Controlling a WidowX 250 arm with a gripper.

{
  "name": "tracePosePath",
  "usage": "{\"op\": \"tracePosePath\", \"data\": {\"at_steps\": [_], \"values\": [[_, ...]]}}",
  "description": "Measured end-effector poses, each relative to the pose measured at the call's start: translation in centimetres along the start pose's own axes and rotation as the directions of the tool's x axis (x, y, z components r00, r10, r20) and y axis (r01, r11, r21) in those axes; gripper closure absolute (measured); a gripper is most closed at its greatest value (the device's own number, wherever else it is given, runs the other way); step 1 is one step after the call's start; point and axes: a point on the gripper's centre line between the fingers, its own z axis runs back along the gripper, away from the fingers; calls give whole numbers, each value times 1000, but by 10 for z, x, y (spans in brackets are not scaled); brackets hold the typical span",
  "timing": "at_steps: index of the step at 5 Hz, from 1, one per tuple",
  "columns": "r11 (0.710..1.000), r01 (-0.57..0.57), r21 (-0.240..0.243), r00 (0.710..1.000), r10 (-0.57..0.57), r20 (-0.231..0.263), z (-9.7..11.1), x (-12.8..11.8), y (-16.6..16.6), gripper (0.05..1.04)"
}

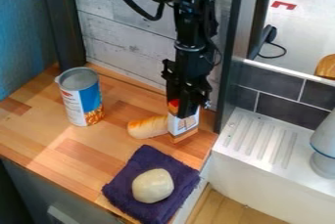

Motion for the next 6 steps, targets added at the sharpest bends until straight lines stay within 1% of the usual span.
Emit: {"op": "tracePosePath", "data": {"at_steps": [2, 3, 4, 5, 6], "values": [[1000, 12, 18, 1000, -11, -13, -9, 2, 4, 689], [999, 6, 42, 1000, -6, -5, -10, 4, 7, 689], [998, -12, 56, 1000, 13, -10, -15, 0, 9, 689], [998, -28, 59, 1000, 29, -7, -17, -2, 8, 614], [998, -39, 52, 999, 40, -26, -22, -8, 6, 306]]}}
